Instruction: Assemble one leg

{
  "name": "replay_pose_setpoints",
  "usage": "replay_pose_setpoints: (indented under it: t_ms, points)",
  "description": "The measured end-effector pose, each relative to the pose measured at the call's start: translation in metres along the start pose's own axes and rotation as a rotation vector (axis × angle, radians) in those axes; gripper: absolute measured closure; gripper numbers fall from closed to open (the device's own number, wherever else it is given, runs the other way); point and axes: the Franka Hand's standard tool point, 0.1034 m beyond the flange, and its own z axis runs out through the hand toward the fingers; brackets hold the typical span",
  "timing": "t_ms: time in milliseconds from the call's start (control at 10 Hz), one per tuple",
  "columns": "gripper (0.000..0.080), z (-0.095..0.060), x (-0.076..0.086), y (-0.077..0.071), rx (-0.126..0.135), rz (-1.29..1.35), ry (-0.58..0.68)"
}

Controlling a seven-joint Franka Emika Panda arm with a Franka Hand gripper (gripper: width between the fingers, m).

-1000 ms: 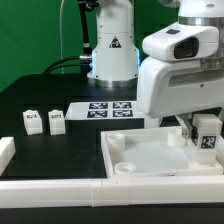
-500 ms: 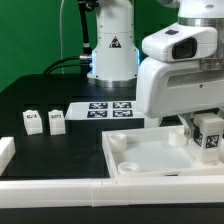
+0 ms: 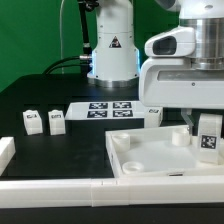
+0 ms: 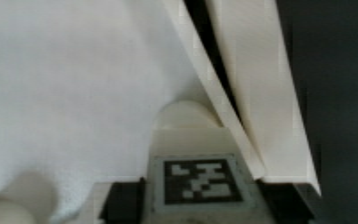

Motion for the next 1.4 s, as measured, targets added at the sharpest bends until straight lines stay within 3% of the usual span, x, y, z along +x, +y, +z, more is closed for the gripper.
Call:
replay_pose_setpoints:
  t_ms: [200, 300, 600, 700, 800, 900, 1000, 1400]
  points:
    - [0.0508, 0.0008, -0.0012, -0.0044, 0.009, 0.293, 0.021]
    - [0.0508, 0.0012, -0.0021, -0.0052, 0.005, 0.37, 0.028]
    - [0.0508, 0.0012, -0.0018, -0.0054, 0.026, 0.521, 0.007]
    - [0.0424, 0.0012, -0.0022, -0.0057, 0.026, 0.487, 0.007]
    - [0.0289, 0.0013, -0.0022, -0.0058, 0.025, 0.443, 0.007]
    - [0.0289, 0.0015, -0.003, -0.0064, 0.026, 0.435, 0.006]
    - [0.0179, 0.0017, -0.0039, -0.0069, 0.023, 0.326, 0.008]
    - [0.015, -0.0011, -0.0033, -0.0083, 0.005, -0.239, -0.007]
